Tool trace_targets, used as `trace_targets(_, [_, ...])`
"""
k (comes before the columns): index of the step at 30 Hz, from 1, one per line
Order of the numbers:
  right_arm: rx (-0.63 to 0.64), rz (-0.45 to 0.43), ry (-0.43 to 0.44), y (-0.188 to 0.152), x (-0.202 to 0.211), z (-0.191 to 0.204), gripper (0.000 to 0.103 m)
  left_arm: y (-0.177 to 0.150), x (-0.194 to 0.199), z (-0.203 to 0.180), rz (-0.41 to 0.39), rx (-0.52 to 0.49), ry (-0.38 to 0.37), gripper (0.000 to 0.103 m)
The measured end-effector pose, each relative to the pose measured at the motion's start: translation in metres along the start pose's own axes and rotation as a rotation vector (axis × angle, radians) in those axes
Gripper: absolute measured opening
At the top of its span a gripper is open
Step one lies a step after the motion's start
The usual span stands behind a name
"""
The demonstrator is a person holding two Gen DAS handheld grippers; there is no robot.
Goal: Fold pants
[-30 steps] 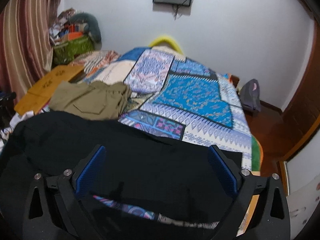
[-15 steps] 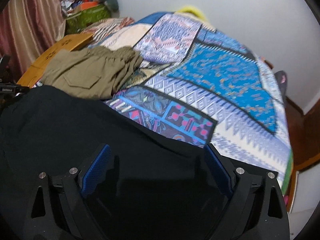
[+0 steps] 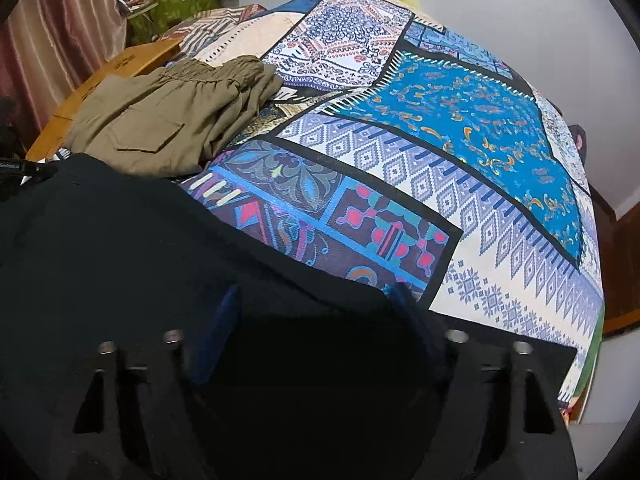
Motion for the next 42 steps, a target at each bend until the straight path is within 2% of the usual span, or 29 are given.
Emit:
trace_targets(1, [0.004,-0.002,-0.002,0.0,0.002,0.001,0.038,0.0,0.003,-0.001,-0.009,-0.01,0.013,0.023])
trace_targets(4, [0.032,-0.006,-0.011,0.003,0.002,0.002,0.014,0.004,0.018,-0.01,-0.09,-0.075,0.087,0.019])
trace_targets(5, [0.033,-0.006,-0.003,0.005,0.001,0.003,0.011,0.005,0.023,-0.012,-0.111,-0.091,0.106,0.018])
trace_targets(9, [0.057,-0.026,-0.04,0.01,0.002,0.006,0.007,0.016,0.044,-0.019,-0.189,-0.126,0.155,0.015])
trace_targets(14, [0.029,-0.108,-0.089,0.03,0.018,-0.001,0.006,0.039,0.076,-0.023,-0.274,-0.11,0.145,0.013])
trace_targets(18, [-0.007,-0.152,-0.074,0.038,0.034,-0.004,0.006,0.045,0.102,-0.028,-0.343,-0.115,0.121,0.013])
trace_targets(22, [-0.023,-0.191,-0.05,0.031,0.06,0.002,0.006,0.03,0.123,-0.031,-0.387,-0.138,0.113,0.013])
trace_targets(29, [-0.006,-0.26,-0.046,0.012,0.117,0.03,0.006,-0.01,0.183,-0.036,-0.467,-0.175,0.088,0.013])
trace_targets(36, [-0.004,-0.32,-0.033,-0.024,0.17,0.061,0.006,-0.062,0.232,-0.031,-0.512,-0.193,0.089,0.013])
trace_targets(42, [-0.039,-0.332,-0.013,-0.067,0.192,0.079,0.006,-0.109,0.25,-0.015,-0.512,-0.16,0.08,0.013])
Point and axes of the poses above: each gripper's, at about its wrist camera, not at the fingertips, and x roughly against the way its jaws point, z to its left, y to its top, the point moved 8 cm from there along -x, roughly the way its jaws point, and after that the axes turned 5 degrees about y, right-handed, at the moved point
